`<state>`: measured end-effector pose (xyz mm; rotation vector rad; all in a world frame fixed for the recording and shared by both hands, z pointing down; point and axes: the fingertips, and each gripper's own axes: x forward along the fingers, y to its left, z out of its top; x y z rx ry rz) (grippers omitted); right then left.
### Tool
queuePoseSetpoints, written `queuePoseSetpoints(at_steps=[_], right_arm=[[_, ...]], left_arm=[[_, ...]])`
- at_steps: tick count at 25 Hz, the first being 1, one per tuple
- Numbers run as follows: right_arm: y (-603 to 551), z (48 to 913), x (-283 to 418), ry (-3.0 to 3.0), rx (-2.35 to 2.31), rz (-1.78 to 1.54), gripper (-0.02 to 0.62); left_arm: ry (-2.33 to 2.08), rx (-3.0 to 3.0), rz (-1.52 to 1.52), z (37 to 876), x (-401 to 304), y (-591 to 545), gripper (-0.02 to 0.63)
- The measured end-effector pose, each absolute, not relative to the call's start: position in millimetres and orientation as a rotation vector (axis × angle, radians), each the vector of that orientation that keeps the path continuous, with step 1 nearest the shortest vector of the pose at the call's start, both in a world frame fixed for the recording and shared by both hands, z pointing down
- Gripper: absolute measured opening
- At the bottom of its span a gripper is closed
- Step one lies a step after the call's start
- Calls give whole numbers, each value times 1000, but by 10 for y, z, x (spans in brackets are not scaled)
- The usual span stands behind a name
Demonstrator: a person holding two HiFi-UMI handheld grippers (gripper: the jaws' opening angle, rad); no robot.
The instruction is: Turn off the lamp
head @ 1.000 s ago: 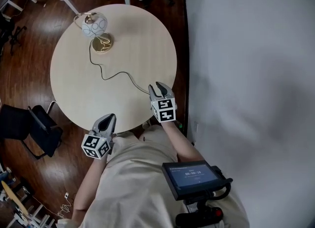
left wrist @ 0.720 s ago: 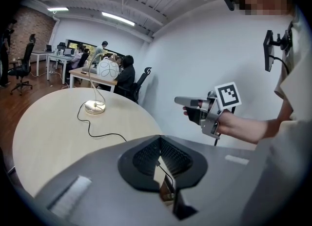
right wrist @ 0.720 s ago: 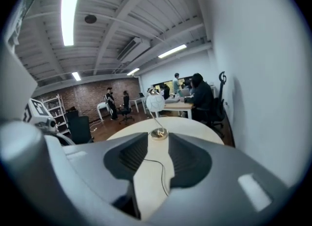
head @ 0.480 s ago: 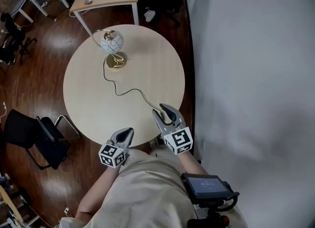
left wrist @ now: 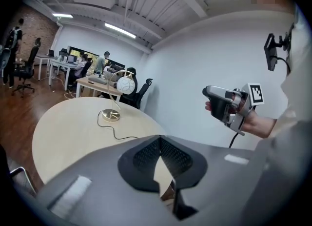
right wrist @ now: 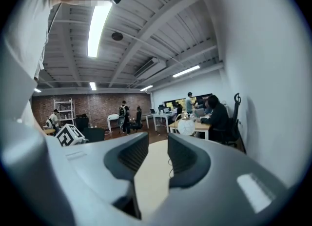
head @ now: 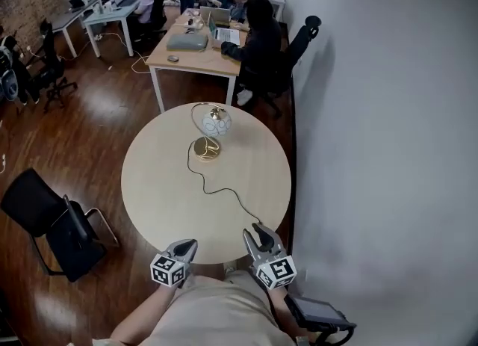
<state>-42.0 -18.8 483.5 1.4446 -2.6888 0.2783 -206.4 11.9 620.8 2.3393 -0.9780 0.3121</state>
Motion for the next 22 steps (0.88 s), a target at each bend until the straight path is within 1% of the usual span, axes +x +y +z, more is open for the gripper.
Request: queuePoseSetpoints(at_steps=[4, 8, 12, 19, 22], right_arm=[[106, 4875, -756, -2655, 1438, 347, 100], [517, 4875, -814, -2582, 1487, 349, 91], [791, 4866, -944, -2553, 1553, 353, 89], [960, 4884, -888, -2553, 1602, 339, 83], [966, 4931, -764, -2525, 1596, 339, 83]], left_arm=[[-984, 2287, 276, 6385, -2478, 391, 2], [-921, 2277, 259, 6579, -2563, 715, 2], [-862, 2296, 305, 6675, -2717, 855, 2], [-843, 2330, 313, 6519, -2628, 990, 2], [-866, 2308, 297, 6408, -2547, 966, 2]])
